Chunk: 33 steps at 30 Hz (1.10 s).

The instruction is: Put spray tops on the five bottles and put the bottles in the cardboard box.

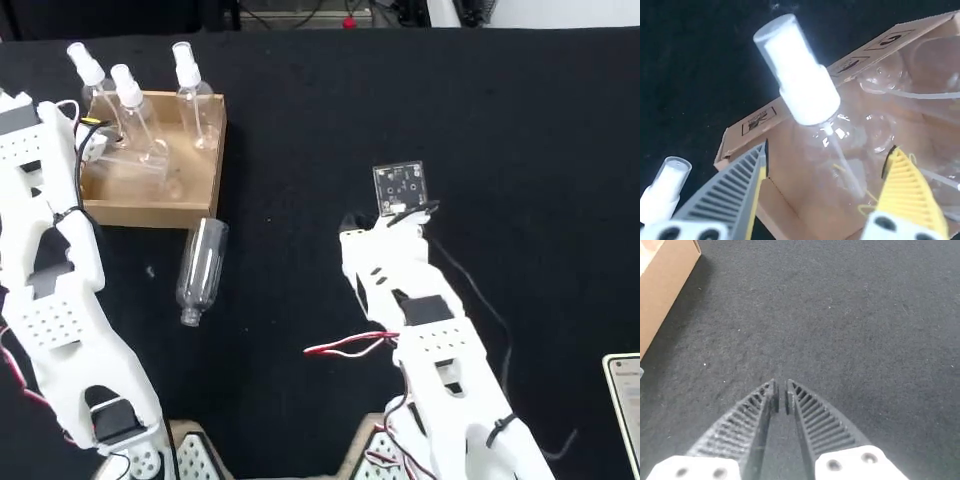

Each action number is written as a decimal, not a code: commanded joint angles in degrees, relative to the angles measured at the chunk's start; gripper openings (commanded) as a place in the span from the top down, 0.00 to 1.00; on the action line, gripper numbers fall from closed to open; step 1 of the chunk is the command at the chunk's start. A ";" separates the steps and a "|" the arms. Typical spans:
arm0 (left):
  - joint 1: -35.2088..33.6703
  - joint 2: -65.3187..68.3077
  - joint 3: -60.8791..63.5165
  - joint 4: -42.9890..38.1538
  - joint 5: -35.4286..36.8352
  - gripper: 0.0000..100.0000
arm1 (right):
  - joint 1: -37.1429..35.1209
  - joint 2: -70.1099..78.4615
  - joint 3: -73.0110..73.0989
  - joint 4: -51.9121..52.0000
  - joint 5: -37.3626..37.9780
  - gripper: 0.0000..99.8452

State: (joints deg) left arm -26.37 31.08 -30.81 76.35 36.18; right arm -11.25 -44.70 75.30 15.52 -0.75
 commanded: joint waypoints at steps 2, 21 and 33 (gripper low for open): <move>0.75 -0.88 -3.38 -1.67 0.44 0.65 | 1.05 0.13 -0.48 -1.41 -0.18 0.97; 0.75 3.78 -3.47 -4.57 0.44 0.65 | 1.05 0.04 -0.40 -1.32 -0.18 0.97; 0.84 3.52 -3.56 -4.40 0.09 0.82 | 1.05 -0.04 -0.40 -1.32 -0.18 0.97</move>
State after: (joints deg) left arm -26.29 35.38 -31.08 72.22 36.53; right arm -11.25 -44.70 75.30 15.52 -0.75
